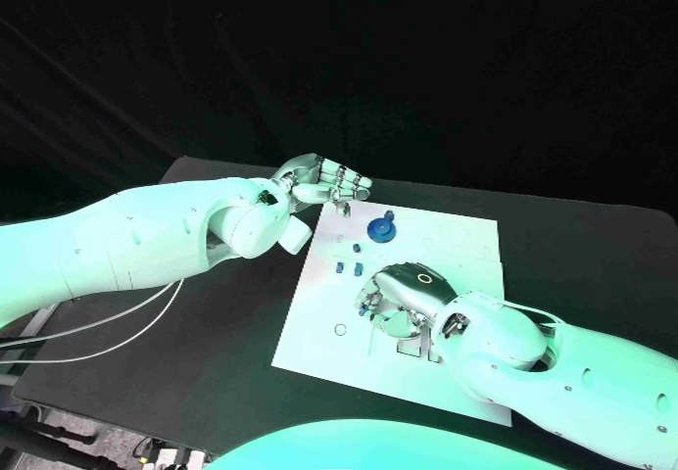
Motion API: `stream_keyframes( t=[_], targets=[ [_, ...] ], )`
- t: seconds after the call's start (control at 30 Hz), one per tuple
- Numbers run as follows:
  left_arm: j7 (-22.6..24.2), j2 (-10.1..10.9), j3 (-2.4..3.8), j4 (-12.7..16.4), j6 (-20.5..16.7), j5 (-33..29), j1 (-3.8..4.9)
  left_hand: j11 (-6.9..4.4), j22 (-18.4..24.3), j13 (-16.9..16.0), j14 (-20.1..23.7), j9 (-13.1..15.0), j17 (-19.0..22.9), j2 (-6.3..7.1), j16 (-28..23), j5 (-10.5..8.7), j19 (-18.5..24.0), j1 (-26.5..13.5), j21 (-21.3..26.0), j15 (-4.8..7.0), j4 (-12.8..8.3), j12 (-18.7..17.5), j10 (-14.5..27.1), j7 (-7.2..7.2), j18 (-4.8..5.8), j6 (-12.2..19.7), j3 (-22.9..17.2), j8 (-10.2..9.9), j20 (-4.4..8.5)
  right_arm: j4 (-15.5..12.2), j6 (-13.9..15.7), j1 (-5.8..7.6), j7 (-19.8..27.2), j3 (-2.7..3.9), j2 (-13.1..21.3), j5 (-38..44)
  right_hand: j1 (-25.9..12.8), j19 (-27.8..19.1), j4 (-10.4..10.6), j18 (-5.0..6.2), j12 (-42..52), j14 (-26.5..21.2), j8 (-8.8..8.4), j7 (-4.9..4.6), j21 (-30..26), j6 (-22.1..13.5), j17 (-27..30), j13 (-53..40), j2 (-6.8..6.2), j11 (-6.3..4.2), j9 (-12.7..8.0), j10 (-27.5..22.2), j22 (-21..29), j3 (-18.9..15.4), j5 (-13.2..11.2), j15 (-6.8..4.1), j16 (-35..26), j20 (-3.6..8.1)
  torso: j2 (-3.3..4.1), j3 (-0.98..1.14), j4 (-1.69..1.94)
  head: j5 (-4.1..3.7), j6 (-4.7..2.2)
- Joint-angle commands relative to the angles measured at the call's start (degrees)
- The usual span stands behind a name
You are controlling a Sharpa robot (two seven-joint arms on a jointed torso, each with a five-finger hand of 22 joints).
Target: Assemble the parts on the task board
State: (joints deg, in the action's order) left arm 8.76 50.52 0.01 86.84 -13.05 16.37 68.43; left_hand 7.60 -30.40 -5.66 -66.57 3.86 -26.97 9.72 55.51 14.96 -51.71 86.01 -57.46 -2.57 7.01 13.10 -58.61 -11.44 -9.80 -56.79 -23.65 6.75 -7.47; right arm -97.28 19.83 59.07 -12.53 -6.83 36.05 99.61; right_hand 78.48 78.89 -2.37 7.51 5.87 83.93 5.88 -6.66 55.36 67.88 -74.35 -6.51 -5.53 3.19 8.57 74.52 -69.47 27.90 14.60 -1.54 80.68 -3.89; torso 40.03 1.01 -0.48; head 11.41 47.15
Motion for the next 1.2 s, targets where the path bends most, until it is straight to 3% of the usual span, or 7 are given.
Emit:
stream_keyframes(
  t=[0.03, 0.67, 0.97, 1.2],
  targets=[
    [-0.12, -0.14, 0.03, 0.02, 1.13, 0.39, 0.06, 0.03, 0.03, 0.08, 0.24, 0.00, 0.09, -0.24, -0.07, -0.13, 0.06, -0.49, 0.07, -0.08, -0.18, 0.44, 0.54, -0.14, -0.78, 0.43, 0.18, -0.14, -0.24, -0.01, 0.20, -0.11, -0.81, -0.03, 0.01, 1.17, 0.05, -0.25, -0.08, -1.12, -0.22, 3.27, 0.37, -0.21, 0.39, 0.24, -0.11, -0.07, 0.64, -0.39, 0.08, -0.09, -0.11, 0.23, 0.38, -0.17, 0.40, -0.04, 0.04, 0.01, -0.01, -0.09, -0.18],
    [-0.38, -0.19, 0.03, 0.05, 1.31, 0.55, 0.06, 0.06, -0.05, 0.04, 0.17, 0.03, 0.12, -0.34, 0.09, -0.13, -0.32, -0.52, -0.18, -0.10, -0.25, 0.77, 0.86, -0.17, -0.80, 0.62, 0.25, -0.03, -0.29, 0.45, -2.94, -0.11, -2.45, -0.03, -0.43, 2.00, -0.26, -0.34, -0.10, -1.15, -0.31, 3.26, 0.41, -0.18, 0.75, 0.27, -0.10, -0.19, 0.70, -0.40, 0.28, -0.02, -0.54, 0.00, -0.34, -0.14, 0.46, -0.12, 0.01, -0.02, -0.01, -0.13, -0.31],
    [-0.54, -0.23, 0.03, 0.05, 1.46, 0.57, 0.07, 0.07, -0.06, 0.03, 0.18, 0.04, 0.13, -0.34, 0.11, -0.13, -0.38, -0.54, -0.22, -0.12, -0.26, 0.85, 0.95, -0.17, -0.80, 0.66, 0.28, 0.00, -0.30, 0.93, -6.75, -0.10, -2.61, -0.03, -0.95, 0.89, -0.56, -0.62, -0.10, -1.08, -0.46, 3.19, 0.42, -0.14, 0.55, 0.22, 0.14, -0.29, 0.83, -0.40, 0.49, -0.04, -0.64, -0.32, -1.33, -0.12, 0.39, -0.19, -0.01, -0.04, 0.01, -0.09, -0.21],
    [-0.82, -0.33, 0.03, 0.00, 1.54, 0.68, 0.07, 0.07, -0.07, 0.03, 0.20, 0.04, 0.14, -0.36, 0.12, -0.12, -0.39, -0.53, -0.23, -0.12, -0.27, 0.88, 0.99, -0.17, -0.80, 0.67, 0.27, 0.02, -0.30, 1.27, -7.72, -0.09, -2.09, -0.04, -1.32, -0.16, -1.05, -1.01, 0.08, -0.96, -0.77, 3.11, 0.26, -0.21, -0.02, -0.12, 0.34, -0.32, 0.83, -0.29, 0.62, -0.43, -0.50, -0.82, -1.80, -0.02, 0.31, -0.29, -0.03, -0.04, 0.01, -0.21, -0.40]
  ],
)
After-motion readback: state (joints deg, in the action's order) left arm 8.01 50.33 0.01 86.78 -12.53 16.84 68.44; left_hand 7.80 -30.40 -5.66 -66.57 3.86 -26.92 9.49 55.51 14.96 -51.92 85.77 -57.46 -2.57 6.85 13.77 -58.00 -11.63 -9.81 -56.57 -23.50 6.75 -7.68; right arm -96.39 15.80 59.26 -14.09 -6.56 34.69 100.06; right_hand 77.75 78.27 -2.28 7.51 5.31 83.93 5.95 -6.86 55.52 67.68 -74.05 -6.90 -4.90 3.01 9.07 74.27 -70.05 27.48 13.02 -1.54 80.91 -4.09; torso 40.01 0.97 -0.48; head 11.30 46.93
